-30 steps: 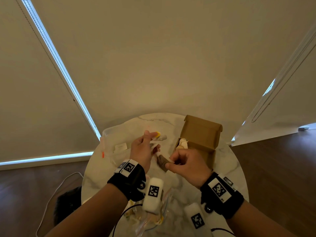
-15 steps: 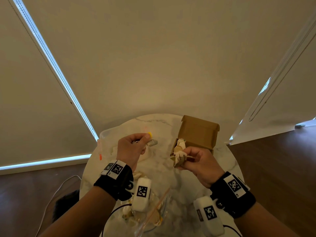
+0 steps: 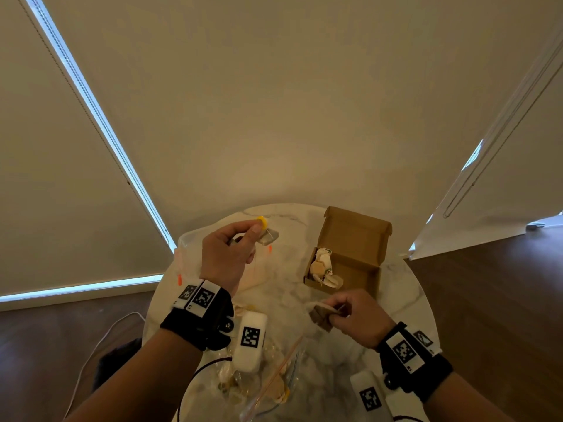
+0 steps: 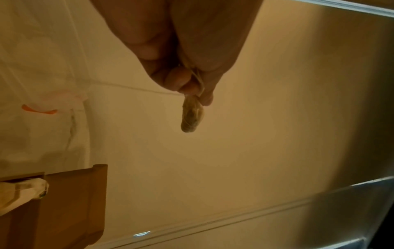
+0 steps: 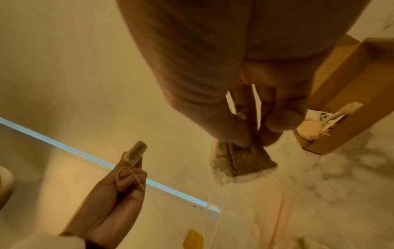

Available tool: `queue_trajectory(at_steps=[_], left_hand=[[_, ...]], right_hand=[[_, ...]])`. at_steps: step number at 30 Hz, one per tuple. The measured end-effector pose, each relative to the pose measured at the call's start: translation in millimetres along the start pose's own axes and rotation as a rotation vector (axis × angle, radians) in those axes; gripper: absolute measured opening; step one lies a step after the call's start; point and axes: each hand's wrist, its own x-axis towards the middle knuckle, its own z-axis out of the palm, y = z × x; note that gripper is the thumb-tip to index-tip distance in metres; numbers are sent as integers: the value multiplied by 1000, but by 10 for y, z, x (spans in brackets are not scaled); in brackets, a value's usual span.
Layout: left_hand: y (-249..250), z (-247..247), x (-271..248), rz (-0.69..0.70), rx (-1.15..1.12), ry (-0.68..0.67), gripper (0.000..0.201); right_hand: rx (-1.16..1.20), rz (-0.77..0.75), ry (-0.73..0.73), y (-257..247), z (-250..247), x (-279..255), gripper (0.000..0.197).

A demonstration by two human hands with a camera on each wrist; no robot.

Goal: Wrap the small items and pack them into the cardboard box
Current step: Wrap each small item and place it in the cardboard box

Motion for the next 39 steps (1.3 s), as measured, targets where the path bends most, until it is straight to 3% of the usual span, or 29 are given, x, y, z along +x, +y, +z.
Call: queue_trajectory(at_steps=[5, 8, 11, 14, 19, 24, 29, 32, 39], left_hand=[[28, 24, -97, 35, 103, -129, 9], [21, 72, -172, 55, 162, -171, 5], [9, 120, -217, 96, 228, -203, 11], [8, 147, -241, 71, 263, -222, 19], [-12, 172, -293, -47, 149, -189, 12], [-33, 198, -316, -199, 8, -183, 9], [-15, 205, -336, -279, -82, -228, 13], [-11, 194, -334, -236, -70, -264, 22], [-48, 180, -312, -41, 242, -275, 21]], right_hand=[[393, -46, 239, -215, -157, 18, 15], [650, -135, 260, -475, -210, 77, 20], [756, -177, 223, -660, -210, 156, 21], [699, -202, 229, -744, -156, 201, 19], [497, -194, 255, -765, -84, 197, 26], [469, -145, 247, -682, -61, 236, 12], [491, -117, 255, -640, -44, 273, 10], [509, -112, 260, -616, -40, 290, 10], [406, -173, 315, -637, -60, 235, 6]])
